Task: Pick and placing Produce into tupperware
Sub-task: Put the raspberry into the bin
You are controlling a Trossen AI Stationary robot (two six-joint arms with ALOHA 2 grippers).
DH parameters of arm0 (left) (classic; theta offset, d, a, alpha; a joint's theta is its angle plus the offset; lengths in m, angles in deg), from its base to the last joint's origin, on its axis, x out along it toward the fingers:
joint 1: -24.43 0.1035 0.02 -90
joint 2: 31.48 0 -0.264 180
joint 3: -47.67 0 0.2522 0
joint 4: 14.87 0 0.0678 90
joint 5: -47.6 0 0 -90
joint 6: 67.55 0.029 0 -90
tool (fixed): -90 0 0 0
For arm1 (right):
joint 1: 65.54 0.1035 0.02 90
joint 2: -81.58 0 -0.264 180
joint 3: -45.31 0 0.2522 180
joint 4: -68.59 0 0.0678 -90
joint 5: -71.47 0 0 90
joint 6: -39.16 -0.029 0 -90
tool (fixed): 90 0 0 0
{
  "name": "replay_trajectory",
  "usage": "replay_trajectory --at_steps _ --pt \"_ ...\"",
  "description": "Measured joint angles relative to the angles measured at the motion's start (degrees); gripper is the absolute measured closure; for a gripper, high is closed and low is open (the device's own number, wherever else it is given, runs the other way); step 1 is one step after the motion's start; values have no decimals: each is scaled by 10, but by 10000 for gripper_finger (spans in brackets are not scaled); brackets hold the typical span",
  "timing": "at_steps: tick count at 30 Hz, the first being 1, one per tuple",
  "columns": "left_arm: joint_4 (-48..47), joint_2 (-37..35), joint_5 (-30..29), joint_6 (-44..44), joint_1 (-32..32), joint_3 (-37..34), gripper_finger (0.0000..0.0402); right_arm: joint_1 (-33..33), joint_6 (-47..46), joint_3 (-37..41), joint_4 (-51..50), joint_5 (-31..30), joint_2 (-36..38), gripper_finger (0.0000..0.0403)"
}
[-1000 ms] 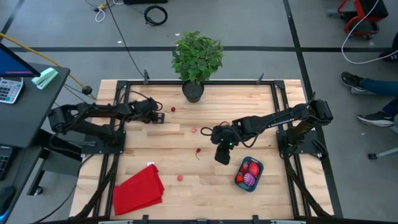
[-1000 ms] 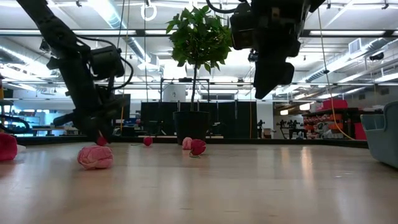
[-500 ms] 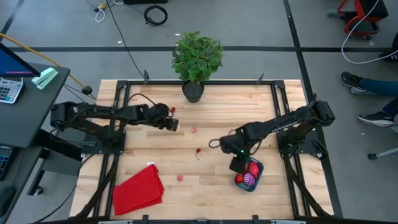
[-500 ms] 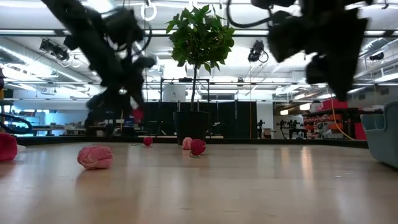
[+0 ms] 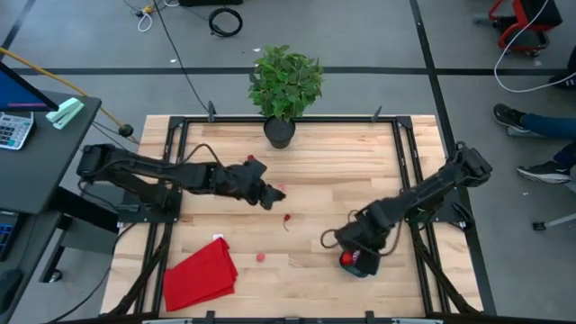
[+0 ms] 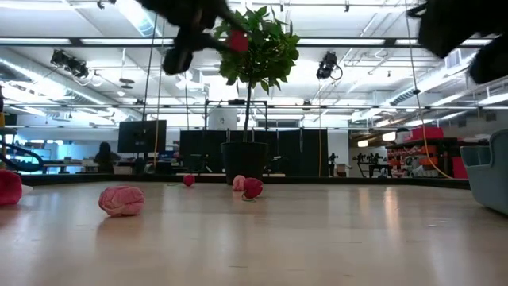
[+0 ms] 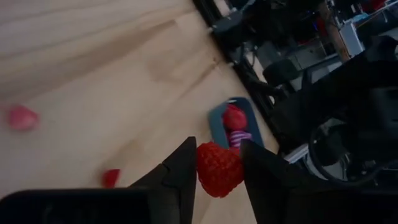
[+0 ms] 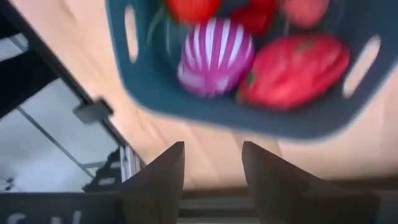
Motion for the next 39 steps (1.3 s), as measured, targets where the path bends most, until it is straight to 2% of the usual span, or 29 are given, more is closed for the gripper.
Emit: replay_trajectory --at_steps 4,8,15,22,31,39 --pt "0 54 -26 -8 -27 52 282 59 -57 0 -5 -1 22 233" --pt "0 129 -34 -9 -41 111 287 125 -120 7 4 -27 25 233" --pt "0 243 -29 7 -43 234 277 200 -285 86 97 -142 23 233" --pt "1 298 -6 43 -43 328 283 216 -382 180 238 -228 23 233" --pt "-10 296 -8 44 -41 337 282 182 -350 203 288 -320 23 233" --pt "-29 302 -7 44 -35 337 274 88 -227 203 375 -348 23 233"
